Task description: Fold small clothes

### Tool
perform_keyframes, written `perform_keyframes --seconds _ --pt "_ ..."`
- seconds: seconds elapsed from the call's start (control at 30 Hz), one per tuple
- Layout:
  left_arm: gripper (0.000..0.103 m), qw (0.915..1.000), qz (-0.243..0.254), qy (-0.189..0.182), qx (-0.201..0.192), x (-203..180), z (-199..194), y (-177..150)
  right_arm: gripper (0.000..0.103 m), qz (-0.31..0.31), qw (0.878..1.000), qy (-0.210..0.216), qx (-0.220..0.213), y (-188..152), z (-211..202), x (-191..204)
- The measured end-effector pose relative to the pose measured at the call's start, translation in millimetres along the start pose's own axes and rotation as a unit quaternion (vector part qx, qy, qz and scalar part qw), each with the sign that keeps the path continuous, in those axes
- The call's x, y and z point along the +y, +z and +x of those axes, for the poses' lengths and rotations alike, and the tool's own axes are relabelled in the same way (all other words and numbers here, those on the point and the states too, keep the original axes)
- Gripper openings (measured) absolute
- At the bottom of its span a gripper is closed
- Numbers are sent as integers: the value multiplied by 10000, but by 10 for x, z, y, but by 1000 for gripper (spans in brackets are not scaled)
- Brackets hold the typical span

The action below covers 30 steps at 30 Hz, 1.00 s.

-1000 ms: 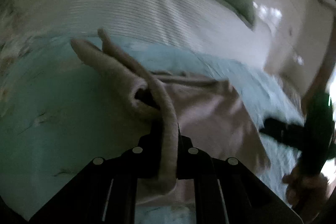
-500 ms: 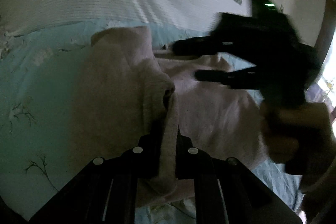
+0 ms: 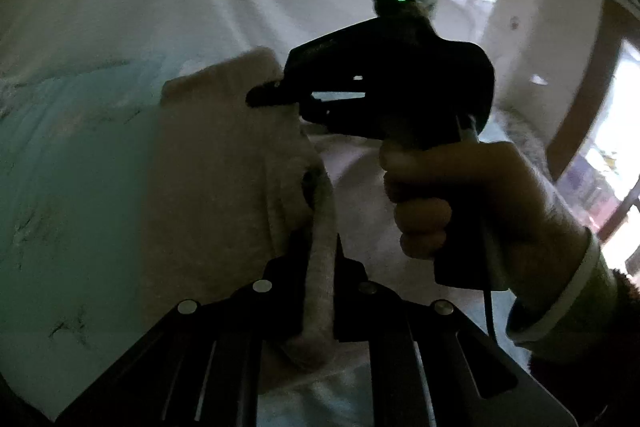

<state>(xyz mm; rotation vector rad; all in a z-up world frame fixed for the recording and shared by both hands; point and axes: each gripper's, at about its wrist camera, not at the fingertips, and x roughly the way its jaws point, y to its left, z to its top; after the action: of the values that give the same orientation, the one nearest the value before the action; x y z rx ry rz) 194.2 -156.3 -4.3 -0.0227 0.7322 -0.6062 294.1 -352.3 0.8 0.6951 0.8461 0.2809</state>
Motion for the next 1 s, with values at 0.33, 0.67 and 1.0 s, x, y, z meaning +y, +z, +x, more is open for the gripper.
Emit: perform_keyframes --seconds 0.33,0.67,1.0 --pt "10 9940 486 -879 441 -921 515 -37 13 299 9938 -1038 -252 -119 -679 -764" --pt "10 9912 589 -841 834 -993 770 -188 13 135 9882 -1513 -207 -224 -677 -863" --pt "72 9890 355 -1029 1001 -636 384 -310 79 538 9850 -1467 -736 -559 -1103 -917"
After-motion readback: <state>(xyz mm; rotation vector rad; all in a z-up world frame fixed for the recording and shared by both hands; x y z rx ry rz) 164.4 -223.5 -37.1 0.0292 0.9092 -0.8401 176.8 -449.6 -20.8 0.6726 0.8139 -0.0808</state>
